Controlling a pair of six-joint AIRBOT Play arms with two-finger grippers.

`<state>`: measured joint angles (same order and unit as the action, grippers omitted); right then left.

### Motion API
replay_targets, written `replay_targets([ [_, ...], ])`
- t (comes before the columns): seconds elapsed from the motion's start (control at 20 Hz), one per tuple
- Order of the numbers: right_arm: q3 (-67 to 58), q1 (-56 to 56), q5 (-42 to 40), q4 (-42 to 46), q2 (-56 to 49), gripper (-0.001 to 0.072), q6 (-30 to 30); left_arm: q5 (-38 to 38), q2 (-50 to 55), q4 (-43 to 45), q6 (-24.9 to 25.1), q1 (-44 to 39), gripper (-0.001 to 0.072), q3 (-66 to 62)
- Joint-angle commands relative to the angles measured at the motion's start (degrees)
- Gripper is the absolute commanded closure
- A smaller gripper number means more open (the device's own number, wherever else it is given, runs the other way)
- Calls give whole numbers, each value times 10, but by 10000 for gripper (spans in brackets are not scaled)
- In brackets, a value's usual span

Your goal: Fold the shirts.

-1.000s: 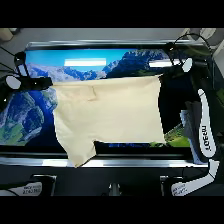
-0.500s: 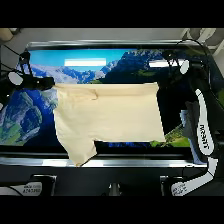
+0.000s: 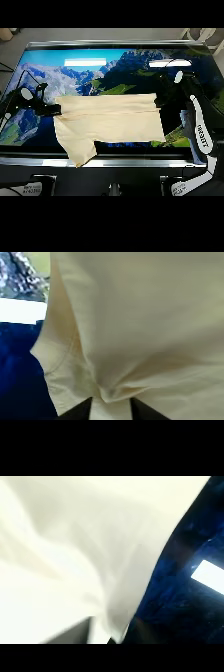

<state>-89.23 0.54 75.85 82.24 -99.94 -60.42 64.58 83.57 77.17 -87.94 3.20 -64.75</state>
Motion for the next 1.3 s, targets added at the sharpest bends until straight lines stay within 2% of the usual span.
replay_targets([
  [0.0, -22, 4, 25, -1, 21, 261, 9, 44, -3, -28, -5, 6, 216, -18],
  [0.05, -36, 12, 41, -1, 34, 222, 23, 72, -7, -26, -3, 15, 219, -38],
  [0.15, -41, 55, 93, -7, 64, 227, 34, 117, -31, -26, 12, 40, 248, -52],
  [0.25, -19, 108, 169, -33, 78, 290, 40, 130, -77, -26, 12, 65, 248, -14],
  [0.3, 13, 125, 184, -50, 89, 290, 52, 129, -106, -26, 19, 72, 248, 28],
  [0.5, 214, 136, 104, -71, 158, 290, 83, 110, -209, -46, 51, 78, 266, 259],
  [0.65, 278, 136, 77, -83, 173, 290, 97, 65, -244, -108, 57, 76, 266, 346],
  [1.05, 279, 136, 66, -82, 173, 284, 97, 3, -233, -143, 47, 42, 267, 382],
  [1.15, 279, 136, 68, -81, 173, 268, 97, -16, -220, -144, 28, 20, 269, 388],
  [1.25, 282, 136, 75, -82, 173, 221, 96, -36, -209, -144, 14, 0, 343, 389],
])
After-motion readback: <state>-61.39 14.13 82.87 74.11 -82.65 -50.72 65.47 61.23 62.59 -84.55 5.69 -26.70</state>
